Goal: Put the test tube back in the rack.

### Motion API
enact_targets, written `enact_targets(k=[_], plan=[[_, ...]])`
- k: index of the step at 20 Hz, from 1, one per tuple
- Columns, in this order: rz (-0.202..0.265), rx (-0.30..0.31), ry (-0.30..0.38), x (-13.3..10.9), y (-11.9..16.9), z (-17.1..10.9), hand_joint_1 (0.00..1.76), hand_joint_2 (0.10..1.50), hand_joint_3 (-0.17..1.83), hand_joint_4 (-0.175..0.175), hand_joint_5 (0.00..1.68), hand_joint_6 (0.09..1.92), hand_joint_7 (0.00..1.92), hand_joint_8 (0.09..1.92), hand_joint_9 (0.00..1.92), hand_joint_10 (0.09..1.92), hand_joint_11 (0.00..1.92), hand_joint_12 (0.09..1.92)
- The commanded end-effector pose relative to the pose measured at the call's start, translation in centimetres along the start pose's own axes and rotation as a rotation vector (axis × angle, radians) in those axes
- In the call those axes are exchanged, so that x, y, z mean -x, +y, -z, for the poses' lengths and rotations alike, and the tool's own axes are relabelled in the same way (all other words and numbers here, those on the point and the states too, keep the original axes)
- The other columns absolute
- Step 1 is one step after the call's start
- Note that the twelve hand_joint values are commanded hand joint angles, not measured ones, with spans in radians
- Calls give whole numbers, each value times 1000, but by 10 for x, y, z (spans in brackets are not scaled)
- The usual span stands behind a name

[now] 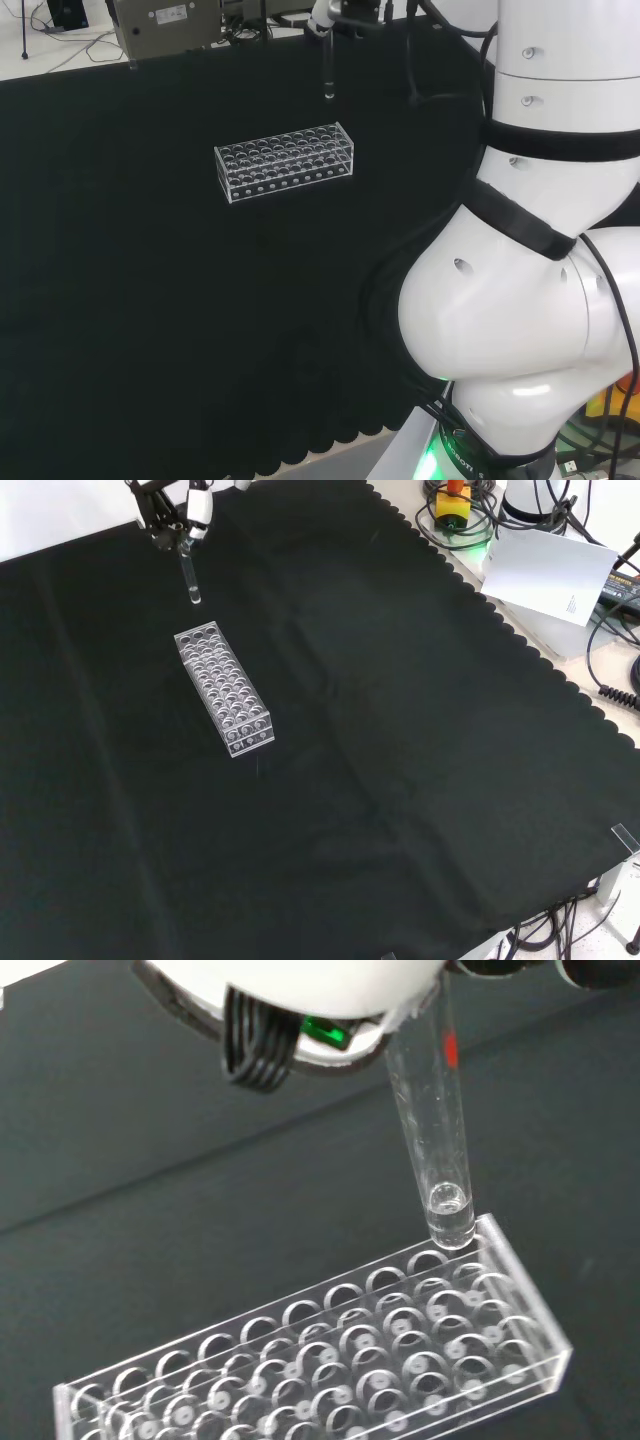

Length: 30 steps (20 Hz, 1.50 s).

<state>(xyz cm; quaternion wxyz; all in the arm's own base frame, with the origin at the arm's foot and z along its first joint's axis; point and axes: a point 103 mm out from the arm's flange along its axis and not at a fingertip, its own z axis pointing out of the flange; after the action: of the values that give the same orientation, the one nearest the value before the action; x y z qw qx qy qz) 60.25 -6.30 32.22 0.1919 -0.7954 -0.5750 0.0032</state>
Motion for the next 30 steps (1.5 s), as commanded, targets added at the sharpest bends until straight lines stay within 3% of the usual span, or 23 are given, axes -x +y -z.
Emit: enact_targets(k=[1, 7, 30], plan=[[43, -21, 17, -21, 7, -15, 1233, 647, 607, -175, 1392, 418, 1763, 355, 1742, 175, 1532, 691], [60, -43, 28, -24, 16, -34, 1233, 647, 607, -175, 1392, 418, 1763, 353, 1743, 174, 1532, 691], [21, -100, 41, 1, 32, -70, 1233, 647, 607, -175, 1393, 416, 1764, 349, 1745, 168, 1533, 691]])
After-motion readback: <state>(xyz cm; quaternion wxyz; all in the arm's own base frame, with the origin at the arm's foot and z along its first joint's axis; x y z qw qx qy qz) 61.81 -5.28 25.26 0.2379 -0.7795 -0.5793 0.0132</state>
